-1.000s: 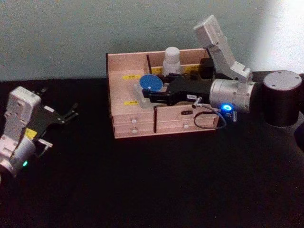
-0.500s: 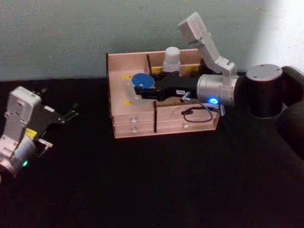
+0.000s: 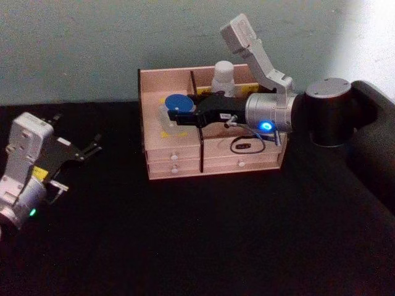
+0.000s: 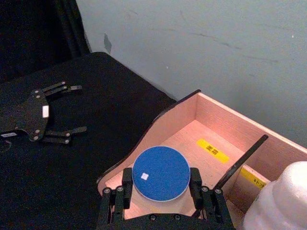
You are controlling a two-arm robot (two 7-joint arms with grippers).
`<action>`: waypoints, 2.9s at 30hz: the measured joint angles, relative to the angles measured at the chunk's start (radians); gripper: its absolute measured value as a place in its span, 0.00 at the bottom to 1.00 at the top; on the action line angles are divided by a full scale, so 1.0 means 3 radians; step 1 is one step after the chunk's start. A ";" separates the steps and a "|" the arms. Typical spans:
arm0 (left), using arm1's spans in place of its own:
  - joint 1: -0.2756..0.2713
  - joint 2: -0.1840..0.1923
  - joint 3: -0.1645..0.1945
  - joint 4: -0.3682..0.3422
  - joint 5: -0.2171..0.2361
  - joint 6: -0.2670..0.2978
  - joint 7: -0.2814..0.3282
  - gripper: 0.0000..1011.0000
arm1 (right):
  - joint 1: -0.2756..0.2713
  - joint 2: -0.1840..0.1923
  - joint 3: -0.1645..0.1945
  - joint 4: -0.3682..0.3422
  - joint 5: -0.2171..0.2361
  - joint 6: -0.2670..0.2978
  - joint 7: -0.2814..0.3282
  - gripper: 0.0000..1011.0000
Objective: Pick up the facial cleanser and watermelon frost from the table and place them into the tiered storage box.
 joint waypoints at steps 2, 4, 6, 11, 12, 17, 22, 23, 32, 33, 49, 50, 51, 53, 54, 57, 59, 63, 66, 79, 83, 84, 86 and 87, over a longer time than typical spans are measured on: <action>0.0000 0.0000 0.0000 0.0000 0.0000 0.0000 0.0000 0.99 | 0.0017 -0.0019 0.0000 0.0035 -0.0017 0.0001 0.0000 0.70; 0.0000 0.0000 0.0000 0.0000 0.0000 0.0000 0.0000 0.99 | 0.0027 -0.0029 0.0000 0.0055 -0.0025 0.0001 0.0000 0.70; 0.0000 0.0000 0.0000 0.0000 0.0000 0.0000 0.0000 0.99 | 0.0040 -0.0043 0.0000 0.0083 -0.0039 0.0005 -0.0001 0.70; 0.0000 0.0000 0.0000 0.0000 0.0000 0.0000 0.0000 0.99 | 0.0066 -0.0076 0.0002 0.0141 -0.0070 0.0022 -0.0002 0.70; 0.0000 0.0000 0.0000 0.0000 0.0000 0.0000 0.0000 0.99 | 0.0070 -0.0081 0.0002 0.0150 -0.0074 0.0027 -0.0001 0.70; 0.0000 0.0000 0.0000 0.0000 0.0000 0.0000 0.0000 0.99 | 0.0099 -0.0114 0.0013 0.0214 -0.0086 0.0055 0.0014 0.70; 0.0000 0.0000 0.0000 0.0000 0.0000 0.0000 0.0000 0.99 | 0.0105 -0.0131 0.0014 0.0236 -0.0100 0.0068 0.0032 0.70; 0.0000 0.0000 0.0000 0.0000 0.0000 0.0000 0.0000 0.99 | 0.0106 -0.0134 0.0014 0.0239 -0.0103 0.0070 0.0035 0.70; 0.0000 0.0000 0.0000 0.0000 0.0000 0.0000 0.0000 0.99 | 0.0118 -0.0168 0.0008 0.0293 -0.0122 0.0071 0.0066 0.70; 0.0000 0.0000 0.0000 0.0000 0.0000 0.0000 0.0000 0.99 | 0.0119 -0.0172 0.0008 0.0299 -0.0124 0.0070 0.0067 0.70; 0.0000 0.0000 0.0000 0.0000 0.0000 0.0000 0.0000 0.99 | 0.0121 -0.0182 0.0006 0.0317 -0.0144 0.0059 0.0064 0.70; 0.0000 0.0000 0.0000 0.0000 0.0000 0.0000 0.0000 0.99 | 0.0121 -0.0182 0.0006 0.0317 -0.0144 0.0059 0.0064 0.70; 0.0000 0.0000 0.0000 0.0000 0.0000 0.0000 0.0000 0.99 | 0.0121 -0.0182 0.0006 0.0316 -0.0143 0.0059 0.0063 0.70; 0.0000 0.0000 0.0000 0.0000 0.0000 0.0000 0.0000 0.99 | 0.0120 -0.0181 0.0004 0.0316 -0.0144 0.0062 0.0063 0.71; 0.0000 0.0000 0.0000 0.0000 0.0000 0.0000 0.0000 0.99 | 0.0119 -0.0181 0.0004 0.0316 -0.0144 0.0063 0.0063 0.74; 0.0000 0.0000 0.0000 0.0000 0.0000 0.0000 0.0000 0.99 | 0.0119 -0.0180 0.0004 0.0316 -0.0144 0.0065 0.0062 0.82; 0.0000 0.0000 0.0000 0.0000 0.0000 0.0000 0.0000 0.99 | 0.0118 -0.0179 0.0004 0.0316 -0.0144 0.0066 0.0062 0.89; 0.0000 0.0000 0.0000 0.0000 0.0000 0.0000 0.0000 0.99 | 0.0117 -0.0177 0.0004 0.0316 -0.0146 0.0072 0.0062 0.97; 0.0000 0.0000 0.0000 0.0000 0.0000 0.0000 0.0000 0.99 | 0.0117 -0.0177 0.0004 0.0315 -0.0146 0.0072 0.0062 0.99; 0.0000 0.0000 0.0000 0.0000 0.0000 0.0000 0.0000 0.99 | 0.0061 -0.0135 0.0046 0.0177 -0.0145 0.0055 0.0031 0.99; 0.0000 0.0000 0.0000 0.0000 0.0000 0.0000 0.0000 0.99 | -0.0016 -0.0071 0.0093 -0.0008 -0.0131 0.0032 -0.0007 0.99; 0.0000 0.0000 0.0000 0.0000 0.0000 0.0000 0.0000 0.99 | -0.0045 -0.0044 0.0111 -0.0081 -0.0122 0.0027 -0.0020 0.99; 0.0000 0.0000 0.0000 0.0000 0.0000 0.0000 0.0000 0.99 | -0.0061 -0.0029 0.0120 -0.0120 -0.0116 0.0027 -0.0025 0.99; 0.0000 0.0000 0.0000 0.0000 0.0000 0.0000 0.0000 0.99 | -0.0094 0.0004 0.0139 -0.0205 -0.0101 0.0027 -0.0033 0.99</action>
